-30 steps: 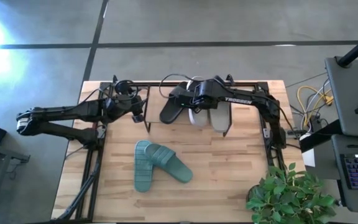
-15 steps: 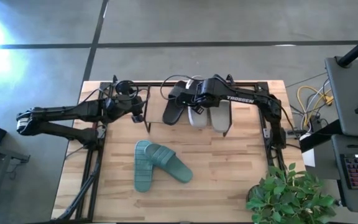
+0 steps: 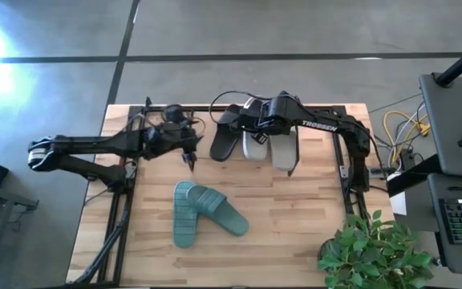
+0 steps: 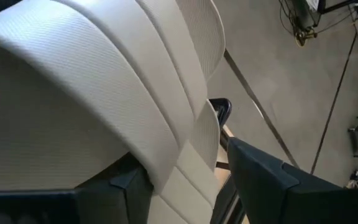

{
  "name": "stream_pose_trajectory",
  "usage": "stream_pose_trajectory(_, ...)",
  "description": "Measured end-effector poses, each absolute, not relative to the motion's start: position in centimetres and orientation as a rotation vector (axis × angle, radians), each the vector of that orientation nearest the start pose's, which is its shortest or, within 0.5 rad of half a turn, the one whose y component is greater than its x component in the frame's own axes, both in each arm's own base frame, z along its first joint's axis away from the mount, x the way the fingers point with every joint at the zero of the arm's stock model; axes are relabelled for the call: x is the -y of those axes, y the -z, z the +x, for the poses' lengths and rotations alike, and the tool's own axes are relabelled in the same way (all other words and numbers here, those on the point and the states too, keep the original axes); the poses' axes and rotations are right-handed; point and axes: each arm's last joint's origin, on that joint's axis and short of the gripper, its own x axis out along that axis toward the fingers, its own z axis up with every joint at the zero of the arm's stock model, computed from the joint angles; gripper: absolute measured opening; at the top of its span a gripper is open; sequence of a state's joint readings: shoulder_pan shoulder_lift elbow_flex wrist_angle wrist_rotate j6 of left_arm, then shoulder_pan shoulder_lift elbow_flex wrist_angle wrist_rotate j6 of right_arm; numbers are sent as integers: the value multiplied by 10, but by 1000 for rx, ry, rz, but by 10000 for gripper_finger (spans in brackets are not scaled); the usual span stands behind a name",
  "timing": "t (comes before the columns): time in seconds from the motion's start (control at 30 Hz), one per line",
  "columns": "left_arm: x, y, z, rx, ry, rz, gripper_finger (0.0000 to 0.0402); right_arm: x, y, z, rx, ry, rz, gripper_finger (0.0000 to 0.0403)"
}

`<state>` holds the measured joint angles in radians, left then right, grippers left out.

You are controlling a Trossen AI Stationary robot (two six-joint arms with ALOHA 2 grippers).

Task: Pick and place slides into the shelf
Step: Put the gray slide on the shelf, then adjust the shelf

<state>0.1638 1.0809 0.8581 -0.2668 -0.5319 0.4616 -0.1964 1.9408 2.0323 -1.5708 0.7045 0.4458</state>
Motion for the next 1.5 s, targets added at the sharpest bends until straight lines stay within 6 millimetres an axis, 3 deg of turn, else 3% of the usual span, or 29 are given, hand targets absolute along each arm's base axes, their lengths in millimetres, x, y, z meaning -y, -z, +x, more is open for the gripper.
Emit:
stream_pose_trajectory(0.2, -57, -274, 245, -761, -547, 597, 228, 78, -337, 355, -1279, 989, -29, 189)
stream_pose_trajectory(0.4, -59, -265, 254, -776, -521, 607, 228, 71, -327, 356, -1315, 972, -53, 189)
stream_pose_trajectory(0.97, -55, -274, 263, -602, -372, 551, 228, 64, -337, 357, -1324, 849, 34, 189)
stream_pose_trajectory(1.17, -54, -278, 262, -575, -341, 543, 228, 61, -336, 356, -1387, 705, 52, 189)
stream_pose_trajectory(1.3, -53, -274, 264, -583, -307, 539, 228, 60, -335, 356, -1377, 752, -5, 189)
stream_pose_trajectory(1.5, -52, -283, 254, -569, -322, 541, 228, 58, -360, 345, -1285, 765, 3, 188)
